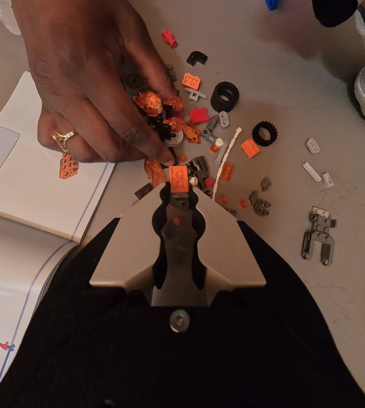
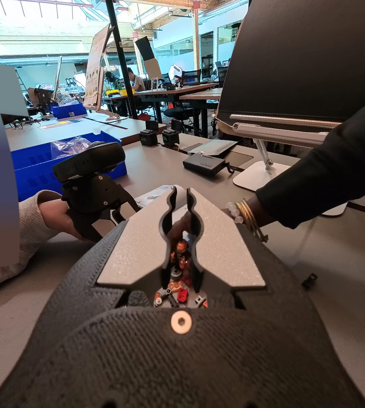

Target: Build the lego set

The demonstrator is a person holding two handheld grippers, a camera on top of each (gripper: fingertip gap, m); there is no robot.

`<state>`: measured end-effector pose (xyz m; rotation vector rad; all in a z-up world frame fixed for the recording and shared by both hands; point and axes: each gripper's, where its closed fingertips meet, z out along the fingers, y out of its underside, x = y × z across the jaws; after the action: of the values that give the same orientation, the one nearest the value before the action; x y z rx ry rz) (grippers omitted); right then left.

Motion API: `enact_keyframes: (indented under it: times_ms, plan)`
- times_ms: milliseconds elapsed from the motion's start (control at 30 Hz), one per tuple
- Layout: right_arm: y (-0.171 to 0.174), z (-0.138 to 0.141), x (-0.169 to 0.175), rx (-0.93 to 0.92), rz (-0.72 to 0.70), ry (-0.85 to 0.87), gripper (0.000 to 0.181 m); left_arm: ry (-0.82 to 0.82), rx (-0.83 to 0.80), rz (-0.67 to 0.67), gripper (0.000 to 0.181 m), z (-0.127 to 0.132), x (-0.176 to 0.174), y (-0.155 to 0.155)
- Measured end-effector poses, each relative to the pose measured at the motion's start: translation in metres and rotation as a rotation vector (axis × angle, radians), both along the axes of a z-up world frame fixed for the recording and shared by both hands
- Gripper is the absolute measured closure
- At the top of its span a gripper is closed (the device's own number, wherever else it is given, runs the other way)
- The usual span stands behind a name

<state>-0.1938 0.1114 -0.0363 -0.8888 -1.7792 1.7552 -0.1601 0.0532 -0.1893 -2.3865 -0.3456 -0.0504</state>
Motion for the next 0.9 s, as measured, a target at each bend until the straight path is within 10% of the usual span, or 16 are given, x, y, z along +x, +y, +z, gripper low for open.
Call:
enact_keyframes:
  times_ms: [33,900]
  plan:
    - [-0.0001,0.0,0.0,0.0,0.0,0.0,0.173,0.0,0.0,0.0,0.166,0.0,0.0,0.0]
    - [-0.0009,-0.0003,0.0007,0.0,0.003,-0.001,0.173,-0.008,-0.001,0.002,0.165,-0.0013,0.0003,-0.0002]
